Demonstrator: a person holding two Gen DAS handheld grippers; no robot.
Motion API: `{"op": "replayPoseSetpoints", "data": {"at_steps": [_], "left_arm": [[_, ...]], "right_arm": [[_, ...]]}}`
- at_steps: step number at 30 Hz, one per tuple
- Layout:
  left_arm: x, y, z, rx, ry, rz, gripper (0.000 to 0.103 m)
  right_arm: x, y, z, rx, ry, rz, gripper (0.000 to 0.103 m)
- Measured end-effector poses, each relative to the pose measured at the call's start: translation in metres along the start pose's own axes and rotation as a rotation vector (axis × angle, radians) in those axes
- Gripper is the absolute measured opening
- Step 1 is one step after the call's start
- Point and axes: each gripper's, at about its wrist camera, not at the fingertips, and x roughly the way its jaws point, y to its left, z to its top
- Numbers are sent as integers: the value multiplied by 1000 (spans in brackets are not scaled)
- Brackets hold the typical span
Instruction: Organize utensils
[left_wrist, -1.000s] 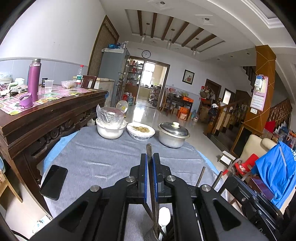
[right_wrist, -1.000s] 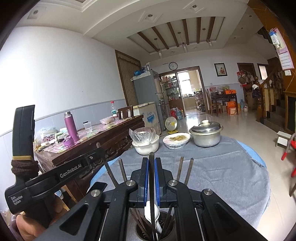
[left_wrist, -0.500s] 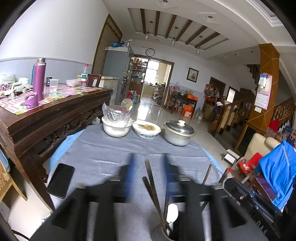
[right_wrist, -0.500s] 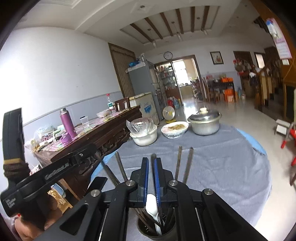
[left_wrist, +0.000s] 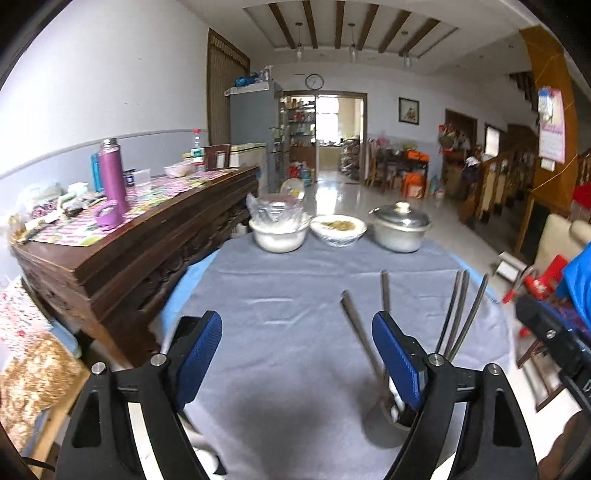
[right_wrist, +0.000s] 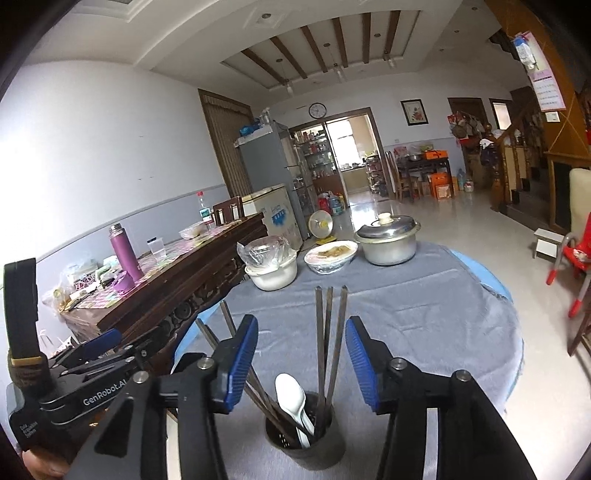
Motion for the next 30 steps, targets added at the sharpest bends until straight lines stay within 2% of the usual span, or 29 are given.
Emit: {"op": "replayPoseSetpoints", "data": {"at_steps": [6, 12, 15, 26, 30], "left_arm": [[-20, 6, -4, 24, -8, 77, 93], [-47, 4, -6, 47, -57, 97, 99], [-60, 2, -7, 61, -81, 114, 99], [-98, 9, -14, 60, -105, 142, 99], [-106, 12, -16, 62, -105, 128, 99]], "right_arm": [[-19, 1, -5, 1, 20, -51, 60], [-36, -4, -8, 28, 57, -83, 62], [-42, -4, -10, 37, 75, -94, 68], [-59, -1, -24, 74, 156, -94, 68], [-67, 6, -29, 56, 163, -94, 68]]}}
